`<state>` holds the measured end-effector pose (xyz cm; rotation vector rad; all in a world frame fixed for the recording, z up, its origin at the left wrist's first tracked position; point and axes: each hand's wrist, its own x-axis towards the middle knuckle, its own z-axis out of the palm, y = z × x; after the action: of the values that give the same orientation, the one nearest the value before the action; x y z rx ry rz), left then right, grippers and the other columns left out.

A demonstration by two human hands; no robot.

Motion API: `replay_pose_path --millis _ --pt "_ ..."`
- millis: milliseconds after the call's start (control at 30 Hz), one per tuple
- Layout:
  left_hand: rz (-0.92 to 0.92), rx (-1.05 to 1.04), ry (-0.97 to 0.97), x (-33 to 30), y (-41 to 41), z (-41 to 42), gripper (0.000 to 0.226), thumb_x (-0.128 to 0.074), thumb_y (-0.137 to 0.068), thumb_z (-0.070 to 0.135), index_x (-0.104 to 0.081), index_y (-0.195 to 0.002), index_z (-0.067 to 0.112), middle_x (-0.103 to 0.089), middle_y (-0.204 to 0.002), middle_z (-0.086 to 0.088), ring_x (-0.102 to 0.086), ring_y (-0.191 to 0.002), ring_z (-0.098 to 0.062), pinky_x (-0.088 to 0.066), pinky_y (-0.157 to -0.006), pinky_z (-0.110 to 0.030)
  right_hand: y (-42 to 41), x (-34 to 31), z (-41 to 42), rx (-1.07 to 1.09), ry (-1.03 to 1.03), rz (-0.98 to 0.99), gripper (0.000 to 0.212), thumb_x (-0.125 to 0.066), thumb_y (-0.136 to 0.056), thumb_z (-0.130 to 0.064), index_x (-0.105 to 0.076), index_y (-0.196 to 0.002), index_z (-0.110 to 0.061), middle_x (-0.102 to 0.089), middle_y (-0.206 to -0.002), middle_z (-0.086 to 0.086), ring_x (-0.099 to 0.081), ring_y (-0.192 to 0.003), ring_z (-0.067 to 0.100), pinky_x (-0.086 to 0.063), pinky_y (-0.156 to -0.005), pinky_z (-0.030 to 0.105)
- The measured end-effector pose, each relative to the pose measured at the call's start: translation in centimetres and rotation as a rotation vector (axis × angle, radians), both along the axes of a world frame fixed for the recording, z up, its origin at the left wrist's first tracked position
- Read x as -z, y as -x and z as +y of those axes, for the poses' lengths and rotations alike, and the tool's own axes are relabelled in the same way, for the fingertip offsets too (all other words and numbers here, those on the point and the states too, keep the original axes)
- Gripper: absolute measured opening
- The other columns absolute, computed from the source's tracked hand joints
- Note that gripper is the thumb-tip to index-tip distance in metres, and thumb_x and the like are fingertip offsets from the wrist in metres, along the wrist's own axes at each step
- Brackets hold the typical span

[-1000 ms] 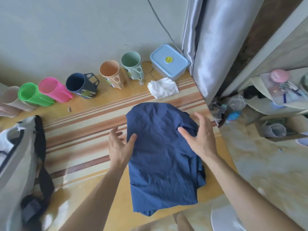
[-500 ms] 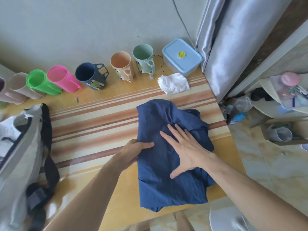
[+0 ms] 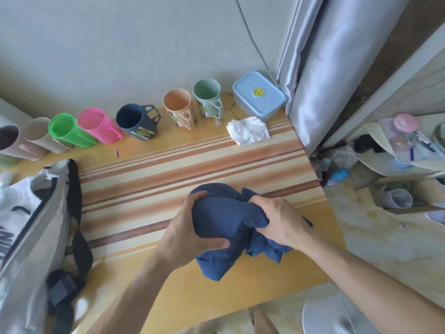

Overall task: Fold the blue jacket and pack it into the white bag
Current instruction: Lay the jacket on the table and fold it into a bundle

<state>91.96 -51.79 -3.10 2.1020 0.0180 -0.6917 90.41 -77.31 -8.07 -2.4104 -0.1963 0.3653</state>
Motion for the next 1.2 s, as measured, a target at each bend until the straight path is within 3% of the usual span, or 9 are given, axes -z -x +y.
replay_pose_path --millis 167,367,467,567,700,833,1033,1133,1200 --pt "-0.275 -0.025 -0.282 -1.0 0.0 1.7 0.049 -0.092 -0.06 0.029 -0.069 -0.103 0.027 -0.043 -0.108 0.006 -0.038 -0.109 -0.018 -0.044 -0.09 -0.035 -2.5 -5.6 0.1 -0.126 -0.07 0.318 0.029 -0.083 -0.071 -0.025 -0.064 -0.088 -0.01 -0.073 -0.083 0.011 -0.062 -0.067 0.019 -0.045 -0.059 0.033" --pt "0.298 -0.211 0.162 -0.6 -3.3 5.1 0.043 -0.081 -0.06 0.03 -0.074 -0.102 0.019 -0.08 -0.099 -0.005 -0.075 -0.092 -0.026 -0.06 -0.089 -0.048 -8.0 -6.7 -2.0 -0.144 -0.148 0.796 0.044 -0.091 -0.074 -0.031 -0.076 -0.113 -0.021 -0.082 -0.111 0.002 -0.078 -0.102 0.025 -0.063 -0.092 0.045" --pt "0.363 -0.338 0.144 3.6 -3.8 4.9 0.062 -0.074 -0.066 0.028 -0.052 -0.123 0.023 -0.072 -0.101 -0.009 -0.069 -0.088 -0.027 -0.056 -0.083 -0.044 -9.6 -1.8 -1.1 -0.039 0.159 0.673 0.047 -0.087 -0.074 -0.039 -0.071 -0.109 -0.011 -0.08 -0.101 0.008 -0.076 -0.1 0.036 -0.06 -0.08 0.04" --pt "0.035 -0.264 -0.166 7.7 -2.4 4.0 0.052 -0.061 -0.091 0.021 -0.042 -0.135 0.039 -0.053 -0.112 -0.005 -0.06 -0.107 -0.033 -0.051 -0.091 -0.042 -6.8 2.0 2.0 -0.015 0.471 0.292 0.046 -0.072 -0.086 -0.031 -0.058 -0.127 -0.016 -0.067 -0.122 0.005 -0.065 -0.115 0.033 -0.055 -0.092 0.041" --pt "-0.237 -0.193 -0.395 8.3 0.1 2.1 0.052 -0.055 -0.089 0.064 -0.045 -0.136 0.046 -0.042 -0.132 -0.001 -0.055 -0.116 -0.026 -0.054 -0.09 -0.046 0.9 4.9 6.9 -0.088 0.312 -0.256 0.051 -0.044 -0.104 -0.041 -0.051 -0.15 -0.021 -0.045 -0.161 0.008 -0.04 -0.15 0.031 -0.039 -0.122 0.047" --pt "-0.002 -0.265 -0.446 8.9 2.3 3.0 0.11 -0.07 -0.061 0.077 -0.025 -0.148 0.027 -0.056 -0.129 -0.005 -0.057 -0.119 -0.029 -0.055 -0.089 -0.045 4.5 9.1 7.9 -0.197 0.447 -0.196 0.071 -0.034 -0.105 -0.057 -0.018 -0.166 -0.024 -0.005 -0.176 0.006 -0.003 -0.163 0.028 -0.014 -0.13 0.046" --pt "0.223 -0.524 -0.082 7.8 3.0 2.5 0.055 -0.084 -0.075 0.035 -0.052 -0.118 0.024 -0.075 -0.091 0.0 -0.073 -0.078 -0.019 -0.063 -0.071 -0.044 3.8 10.1 7.9 -0.22 0.442 -0.139 0.069 -0.037 -0.105 -0.051 -0.022 -0.165 -0.02 -0.015 -0.174 0.014 -0.01 -0.162 0.032 -0.016 -0.128 0.049" --pt "0.035 -0.48 -0.038 5.9 3.8 0.1 0.049 -0.079 -0.079 0.026 -0.054 -0.12 0.03 -0.075 -0.083 0.004 -0.073 -0.07 -0.011 -0.063 -0.065 -0.041 3.2 8.2 7.6 -0.088 0.172 -0.034 0.052 -0.049 -0.104 -0.029 -0.047 -0.153 -0.015 -0.043 -0.151 0.01 -0.039 -0.147 0.028 -0.039 -0.122 0.048" --pt "-0.048 -0.429 -0.016 4.8 4.4 -2.5 0.05 -0.078 -0.079 0.023 -0.054 -0.123 0.031 -0.071 -0.077 0.003 -0.07 -0.066 -0.007 -0.061 -0.062 -0.029 2.1 4.2 7.1 0.201 -0.31 0.269 0.032 -0.047 -0.108 -0.018 -0.066 -0.134 -0.018 -0.061 -0.13 -0.01 -0.054 -0.126 0.007 -0.049 -0.112 0.033"
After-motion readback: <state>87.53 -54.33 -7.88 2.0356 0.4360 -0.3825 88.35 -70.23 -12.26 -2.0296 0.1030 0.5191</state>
